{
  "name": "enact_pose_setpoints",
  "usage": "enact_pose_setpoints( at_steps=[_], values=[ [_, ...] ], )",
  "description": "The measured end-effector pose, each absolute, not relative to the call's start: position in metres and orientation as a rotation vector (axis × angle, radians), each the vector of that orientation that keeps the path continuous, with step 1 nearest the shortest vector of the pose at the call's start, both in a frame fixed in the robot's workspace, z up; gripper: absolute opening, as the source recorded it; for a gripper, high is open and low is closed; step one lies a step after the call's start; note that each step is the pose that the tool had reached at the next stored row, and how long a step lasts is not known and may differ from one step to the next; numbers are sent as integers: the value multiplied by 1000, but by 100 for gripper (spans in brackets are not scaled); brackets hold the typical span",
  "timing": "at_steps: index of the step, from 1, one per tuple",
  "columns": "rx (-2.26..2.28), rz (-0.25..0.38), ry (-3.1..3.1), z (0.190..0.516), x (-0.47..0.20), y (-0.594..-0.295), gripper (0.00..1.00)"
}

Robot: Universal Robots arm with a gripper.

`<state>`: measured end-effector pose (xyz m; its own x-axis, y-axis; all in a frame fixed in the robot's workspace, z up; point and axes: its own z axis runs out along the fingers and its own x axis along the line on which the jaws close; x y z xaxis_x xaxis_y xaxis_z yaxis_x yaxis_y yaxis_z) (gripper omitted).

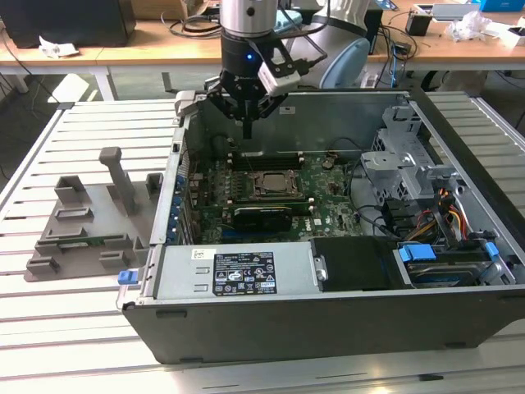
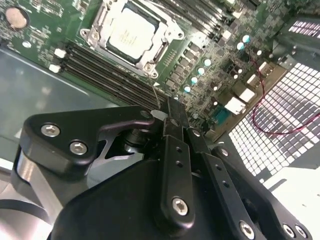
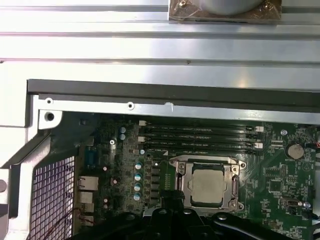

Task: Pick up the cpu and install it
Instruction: 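Install the first cpu locking lever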

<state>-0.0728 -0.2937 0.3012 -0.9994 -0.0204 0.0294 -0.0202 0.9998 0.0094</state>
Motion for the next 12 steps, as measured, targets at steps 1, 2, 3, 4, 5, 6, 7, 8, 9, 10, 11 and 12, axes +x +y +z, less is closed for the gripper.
enact_pose_setpoints(
  at_steps=[1,2,3,4,5,6,7,8,9,10,11,12],
  values=[
    [31,-14,-3112,299,-75,-293,11],
    [31,-14,-3112,295,-79,-291,11],
    [31,-14,-3112,292,-81,-290,11],
    [31,-14,-3112,290,-83,-289,11],
    [32,-14,-3112,285,-87,-286,11],
    [31,-14,-3112,282,-90,-284,11],
    [31,-14,-3112,279,-91,-282,11],
    [31,-14,-3112,278,-92,-281,11],
    [32,-14,-3112,275,-93,-279,11],
    [31,-14,-3112,273,-94,-278,11],
    [31,-14,-3112,271,-94,-276,11],
    [31,-14,-3112,269,-94,-275,11]
  ],
)
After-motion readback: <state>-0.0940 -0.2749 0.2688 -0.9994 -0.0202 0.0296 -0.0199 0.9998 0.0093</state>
